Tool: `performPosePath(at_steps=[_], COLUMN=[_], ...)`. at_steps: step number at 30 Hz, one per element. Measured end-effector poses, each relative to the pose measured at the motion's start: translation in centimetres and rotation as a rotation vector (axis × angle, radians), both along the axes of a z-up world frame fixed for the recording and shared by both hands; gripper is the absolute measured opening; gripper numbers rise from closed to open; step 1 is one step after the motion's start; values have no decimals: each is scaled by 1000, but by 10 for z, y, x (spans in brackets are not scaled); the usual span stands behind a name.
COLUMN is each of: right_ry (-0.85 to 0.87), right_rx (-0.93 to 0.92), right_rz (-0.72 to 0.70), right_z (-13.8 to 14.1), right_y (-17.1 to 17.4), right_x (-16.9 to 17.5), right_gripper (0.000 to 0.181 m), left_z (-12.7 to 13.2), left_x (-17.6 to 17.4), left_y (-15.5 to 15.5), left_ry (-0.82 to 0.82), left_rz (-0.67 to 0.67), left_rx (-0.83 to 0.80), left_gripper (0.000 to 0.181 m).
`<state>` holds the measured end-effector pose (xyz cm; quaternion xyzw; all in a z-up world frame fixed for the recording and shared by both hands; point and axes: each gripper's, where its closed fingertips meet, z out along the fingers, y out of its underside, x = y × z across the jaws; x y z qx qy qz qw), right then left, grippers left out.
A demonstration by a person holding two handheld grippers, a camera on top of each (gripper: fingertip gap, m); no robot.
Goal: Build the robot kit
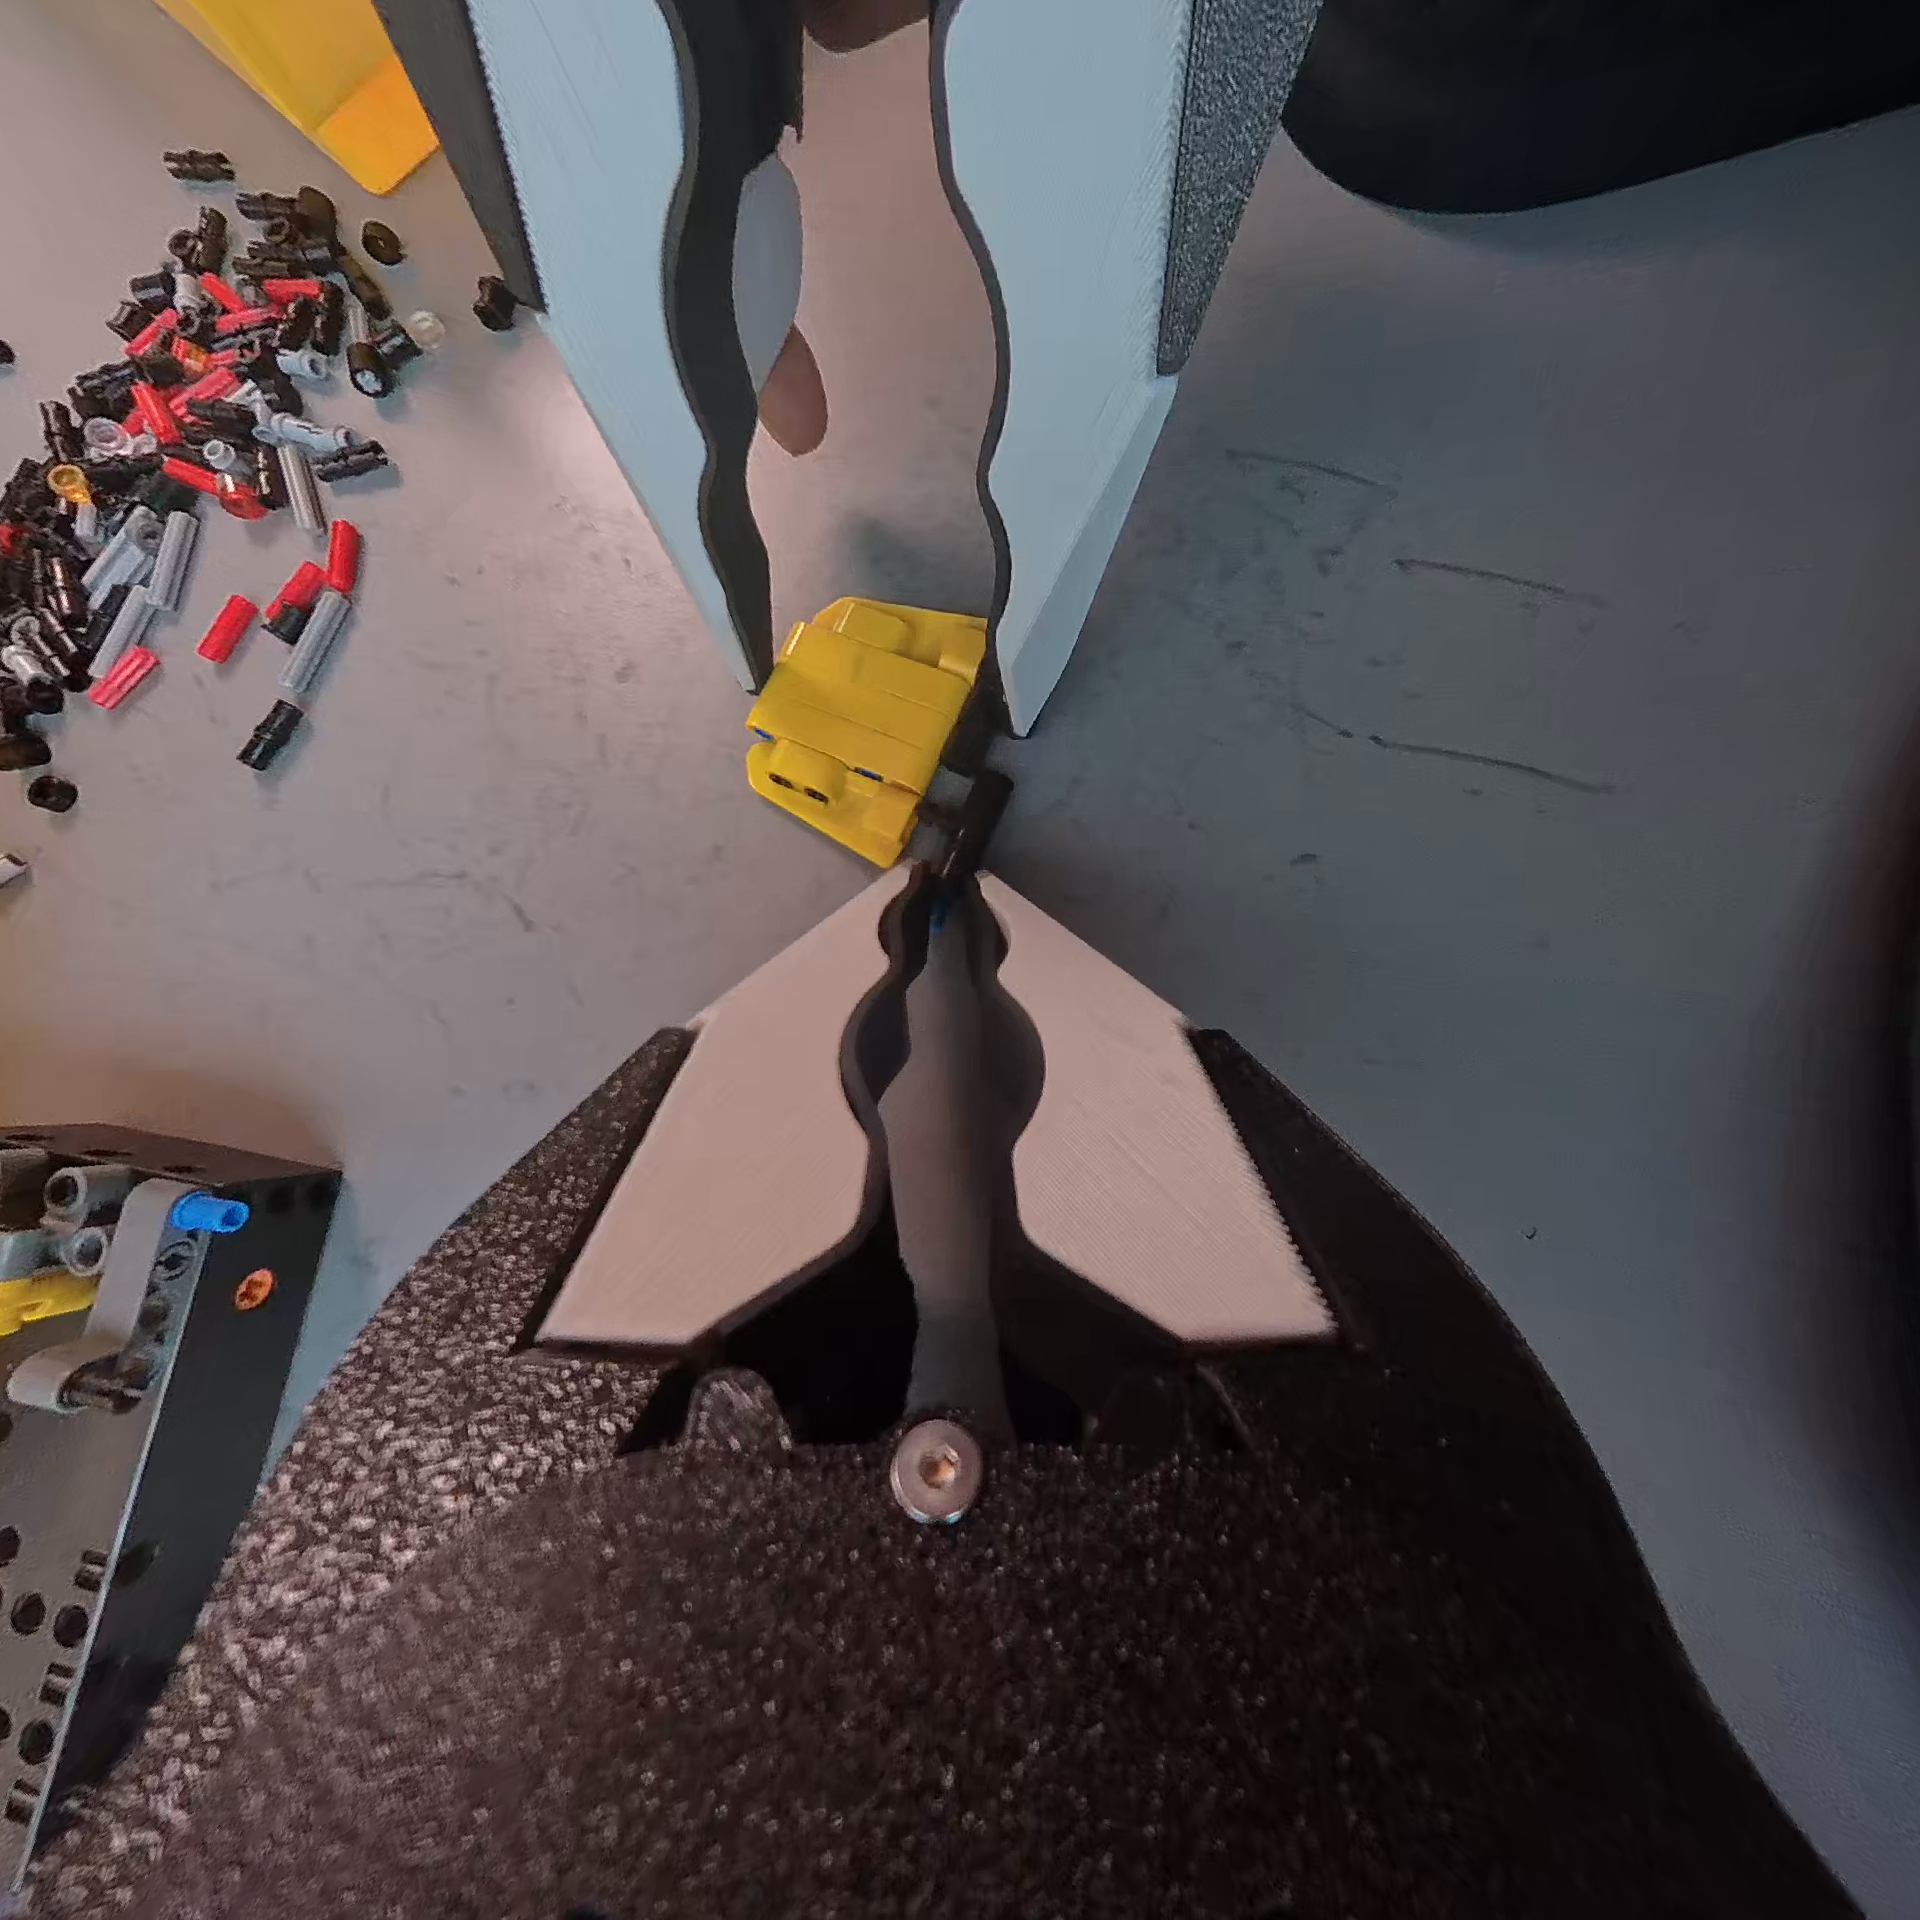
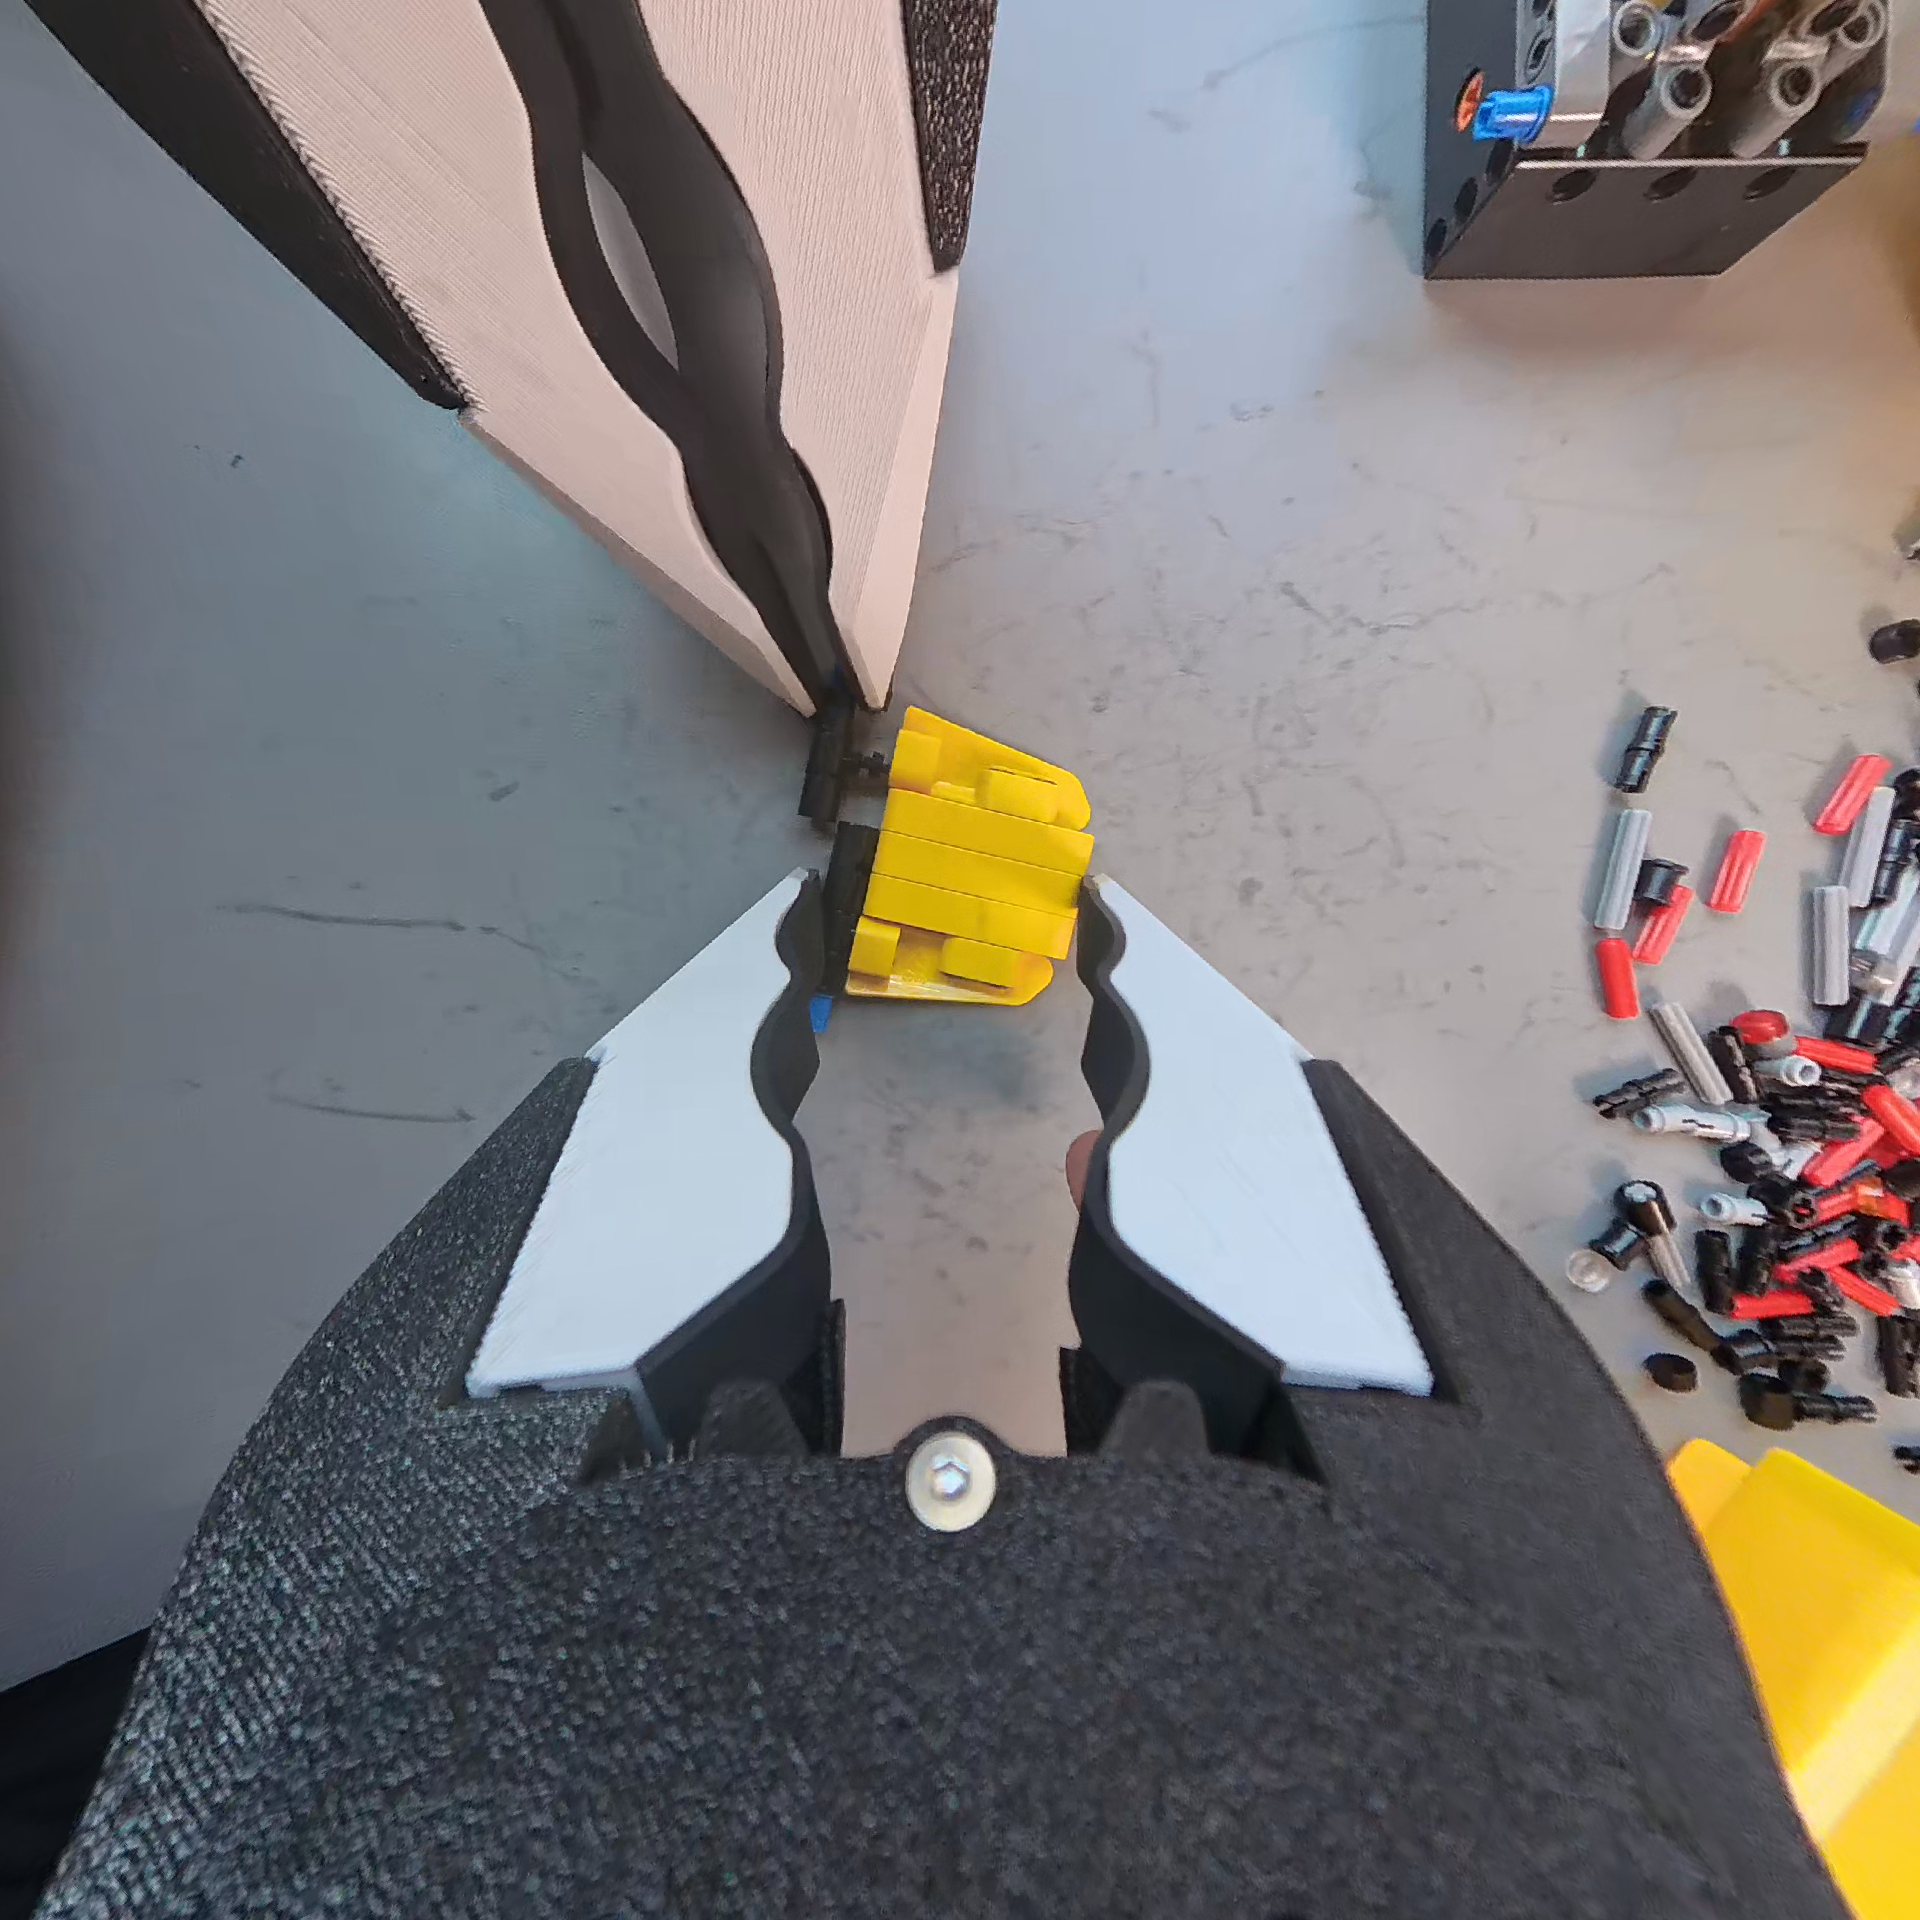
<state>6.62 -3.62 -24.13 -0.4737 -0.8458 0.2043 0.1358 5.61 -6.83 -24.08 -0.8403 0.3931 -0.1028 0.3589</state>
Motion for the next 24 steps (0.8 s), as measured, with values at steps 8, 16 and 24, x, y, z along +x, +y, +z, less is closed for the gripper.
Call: performPosePath(at_steps=[8, 16, 24], right_ry=[14, 38, 63], right_rx=[-9, -19, -31], right_rz=[22, 52, -6], right_z=[0, 1, 1], right_y=[-2, -3, -4], right_x=[0, 0, 0], right_gripper=[48, 48, 48], left_z=[0, 0, 0], left_x=[1, 1, 1], left_y=[-1, -1, 0], left_ry=[-101, -152, -190], left_rz=[13, 47, 98], left_rx=[-72, -114, -129], left_gripper=[4, 4, 4])
